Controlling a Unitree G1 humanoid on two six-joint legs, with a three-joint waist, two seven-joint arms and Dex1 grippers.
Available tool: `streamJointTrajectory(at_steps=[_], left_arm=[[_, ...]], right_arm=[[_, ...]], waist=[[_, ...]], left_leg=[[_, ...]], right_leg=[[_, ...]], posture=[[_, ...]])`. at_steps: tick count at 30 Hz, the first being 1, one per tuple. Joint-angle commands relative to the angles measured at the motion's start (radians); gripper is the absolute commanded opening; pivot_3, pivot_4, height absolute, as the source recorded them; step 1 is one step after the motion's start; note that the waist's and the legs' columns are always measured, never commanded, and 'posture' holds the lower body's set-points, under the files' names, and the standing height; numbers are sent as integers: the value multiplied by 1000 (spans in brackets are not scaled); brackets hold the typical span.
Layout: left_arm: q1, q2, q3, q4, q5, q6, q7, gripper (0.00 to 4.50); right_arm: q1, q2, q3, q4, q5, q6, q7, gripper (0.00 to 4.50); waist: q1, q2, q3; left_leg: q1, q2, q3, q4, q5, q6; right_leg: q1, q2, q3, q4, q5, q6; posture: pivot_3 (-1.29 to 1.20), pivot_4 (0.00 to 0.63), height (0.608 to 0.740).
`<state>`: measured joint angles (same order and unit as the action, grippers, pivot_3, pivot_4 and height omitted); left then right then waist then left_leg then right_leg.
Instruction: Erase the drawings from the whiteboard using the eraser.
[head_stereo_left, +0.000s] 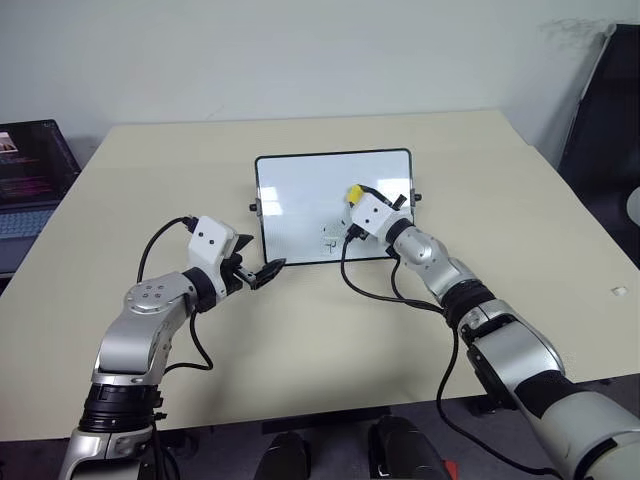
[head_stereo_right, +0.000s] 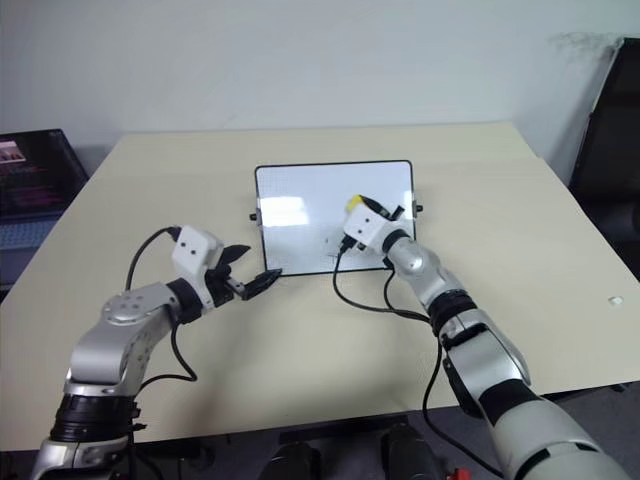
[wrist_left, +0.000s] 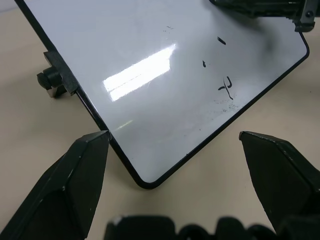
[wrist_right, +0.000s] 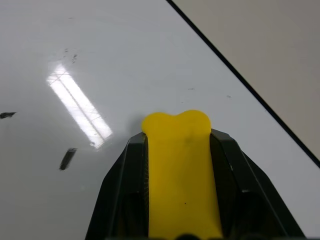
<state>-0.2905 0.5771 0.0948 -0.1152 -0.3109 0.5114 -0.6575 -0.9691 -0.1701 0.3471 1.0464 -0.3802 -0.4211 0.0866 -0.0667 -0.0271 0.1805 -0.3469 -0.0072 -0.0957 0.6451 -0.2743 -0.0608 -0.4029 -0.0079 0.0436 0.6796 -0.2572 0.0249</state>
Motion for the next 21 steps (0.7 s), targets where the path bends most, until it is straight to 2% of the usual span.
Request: streamJointTrajectory(at_steps=[1, 11, 21], left_arm=[[-10, 1, 13, -25, -3, -23, 2, 4500], [-10, 0, 11, -25, -3, -22, 0, 4500], [-9, -1, 10, -27, -4, -21, 1, 4500]], right_arm=[[64, 6, 52, 48, -47, 17, 54, 1279], [57, -1, 82, 13, -77, 10, 65, 1279], [28, 50, 68, -28, -59, 23, 82, 1278]], waist=[[-3, -1, -1], [-17, -3, -3], [-21, -2, -2]], left_leg=[[0, 0, 0, 0, 0, 0], [2, 1, 0, 0, 0, 0], [1, 2, 0, -1, 0, 0]], right_leg=[[0, 0, 0, 0, 0, 0], [1, 2, 0, 0, 1, -1], [-1, 3, 1, 0, 1, -2]], posture=[[0, 150, 740], [0, 150, 740], [0, 150, 740]])
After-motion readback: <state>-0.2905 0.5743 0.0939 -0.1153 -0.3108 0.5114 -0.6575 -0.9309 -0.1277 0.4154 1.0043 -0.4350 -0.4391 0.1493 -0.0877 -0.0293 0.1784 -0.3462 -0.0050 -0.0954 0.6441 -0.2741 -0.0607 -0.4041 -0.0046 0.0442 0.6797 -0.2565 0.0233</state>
